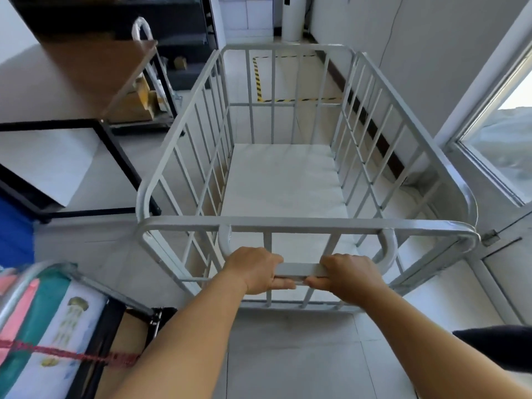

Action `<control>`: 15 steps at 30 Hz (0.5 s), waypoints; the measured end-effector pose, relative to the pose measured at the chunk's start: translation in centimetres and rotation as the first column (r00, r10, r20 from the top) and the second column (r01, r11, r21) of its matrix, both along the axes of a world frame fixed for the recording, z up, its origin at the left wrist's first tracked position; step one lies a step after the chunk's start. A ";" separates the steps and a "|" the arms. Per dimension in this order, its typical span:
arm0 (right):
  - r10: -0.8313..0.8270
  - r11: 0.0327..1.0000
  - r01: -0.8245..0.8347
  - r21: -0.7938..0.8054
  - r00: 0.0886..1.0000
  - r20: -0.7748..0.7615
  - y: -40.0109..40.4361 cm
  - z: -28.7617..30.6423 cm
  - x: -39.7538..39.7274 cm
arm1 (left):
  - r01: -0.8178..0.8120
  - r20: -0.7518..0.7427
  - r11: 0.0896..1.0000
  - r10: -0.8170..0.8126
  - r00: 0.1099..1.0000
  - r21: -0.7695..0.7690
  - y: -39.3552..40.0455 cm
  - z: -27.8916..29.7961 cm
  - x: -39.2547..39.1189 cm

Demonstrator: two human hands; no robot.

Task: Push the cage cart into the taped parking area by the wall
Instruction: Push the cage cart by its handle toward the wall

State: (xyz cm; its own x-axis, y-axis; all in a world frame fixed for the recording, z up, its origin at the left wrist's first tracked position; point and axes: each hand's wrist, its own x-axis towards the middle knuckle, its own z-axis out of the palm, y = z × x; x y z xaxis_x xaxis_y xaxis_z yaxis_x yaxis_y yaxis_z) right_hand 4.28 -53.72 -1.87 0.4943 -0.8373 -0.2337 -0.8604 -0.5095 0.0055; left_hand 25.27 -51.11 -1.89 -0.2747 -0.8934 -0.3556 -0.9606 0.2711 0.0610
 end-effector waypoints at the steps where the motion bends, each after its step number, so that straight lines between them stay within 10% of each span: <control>1: -0.007 1.000 0.007 0.000 1.000 -0.003 -1.0 0.1 0.7 | 0.012 -0.003 1.000 -0.012 1.000 -0.005 -1.1 0.0 0.6; 15: -0.038 0.999 0.038 -0.001 0.999 -0.002 -14.5 0.4 9.2 | 0.008 -0.011 1.000 -0.007 1.000 0.021 -15.3 0.2 9.1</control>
State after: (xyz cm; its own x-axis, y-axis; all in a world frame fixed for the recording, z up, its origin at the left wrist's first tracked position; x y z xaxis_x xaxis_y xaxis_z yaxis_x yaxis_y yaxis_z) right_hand 13.49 -68.18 -1.49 0.4617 -0.8557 -0.2335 -0.8792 -0.4764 0.0076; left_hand 34.40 -66.41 -1.65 -0.2853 -0.8835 -0.3716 -0.9578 0.2767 0.0774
